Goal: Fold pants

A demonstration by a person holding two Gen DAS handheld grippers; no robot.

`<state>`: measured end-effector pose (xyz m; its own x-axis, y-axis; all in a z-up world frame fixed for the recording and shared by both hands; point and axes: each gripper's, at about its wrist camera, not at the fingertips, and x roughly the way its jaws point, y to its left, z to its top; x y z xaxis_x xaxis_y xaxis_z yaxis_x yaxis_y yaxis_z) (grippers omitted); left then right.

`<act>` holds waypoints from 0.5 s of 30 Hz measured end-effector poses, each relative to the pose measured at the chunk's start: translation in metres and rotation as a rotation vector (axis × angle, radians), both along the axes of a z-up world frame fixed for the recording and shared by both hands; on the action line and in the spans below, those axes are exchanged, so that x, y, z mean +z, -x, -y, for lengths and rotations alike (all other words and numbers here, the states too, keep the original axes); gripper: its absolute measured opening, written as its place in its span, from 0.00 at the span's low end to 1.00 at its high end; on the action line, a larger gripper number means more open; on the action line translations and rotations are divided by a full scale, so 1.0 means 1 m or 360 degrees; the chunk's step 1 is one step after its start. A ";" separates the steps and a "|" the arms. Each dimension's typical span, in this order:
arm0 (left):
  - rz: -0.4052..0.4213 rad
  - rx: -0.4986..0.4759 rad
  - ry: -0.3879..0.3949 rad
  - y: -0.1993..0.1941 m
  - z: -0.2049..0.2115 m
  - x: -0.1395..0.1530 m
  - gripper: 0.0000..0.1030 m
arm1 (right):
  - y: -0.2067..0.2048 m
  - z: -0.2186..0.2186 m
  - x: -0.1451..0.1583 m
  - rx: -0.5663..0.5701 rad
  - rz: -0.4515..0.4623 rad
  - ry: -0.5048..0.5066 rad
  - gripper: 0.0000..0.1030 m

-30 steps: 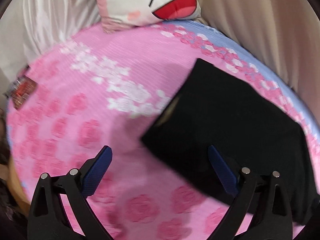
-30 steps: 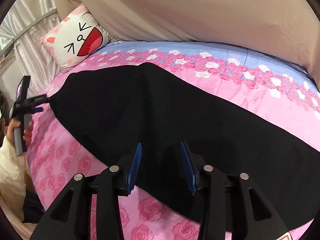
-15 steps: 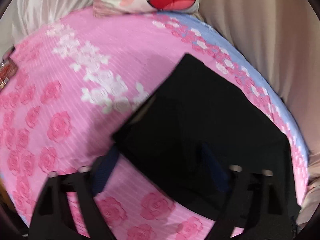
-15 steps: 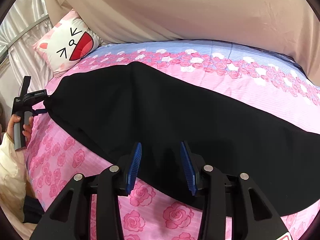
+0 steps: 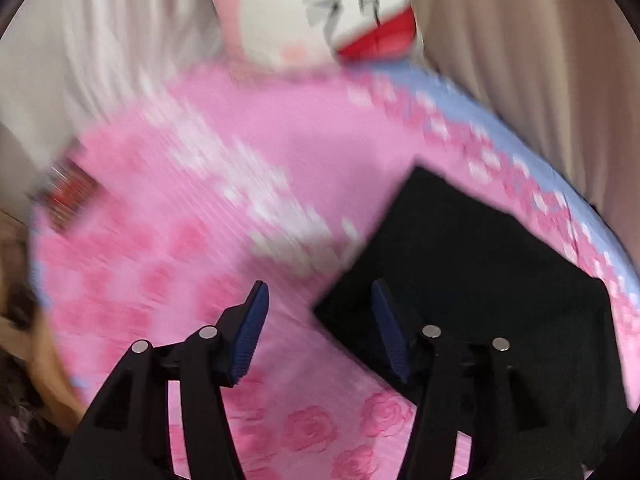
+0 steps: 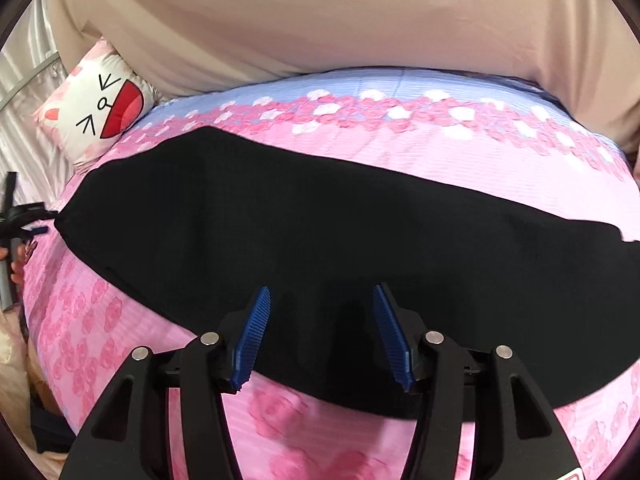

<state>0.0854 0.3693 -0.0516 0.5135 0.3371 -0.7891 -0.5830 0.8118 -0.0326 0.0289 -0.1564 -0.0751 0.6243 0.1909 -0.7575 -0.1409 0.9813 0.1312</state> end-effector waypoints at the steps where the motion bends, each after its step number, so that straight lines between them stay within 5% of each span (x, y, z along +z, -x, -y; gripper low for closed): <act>1: 0.0006 0.0014 -0.0066 0.003 0.005 0.008 0.60 | 0.004 0.008 0.002 -0.0021 0.0019 0.0001 0.52; 7: 0.0023 -0.0244 -0.0137 -0.004 0.070 0.028 0.83 | 0.027 0.106 0.016 -0.0387 0.0113 0.0058 0.51; 12: -0.0064 -0.0503 -0.0094 -0.026 0.152 0.003 0.83 | 0.058 0.237 0.037 -0.0846 0.0157 0.0174 0.68; 15: -0.0099 -0.0595 -0.0050 -0.034 0.189 -0.010 0.83 | 0.045 0.286 0.031 -0.0847 0.0070 0.0182 0.68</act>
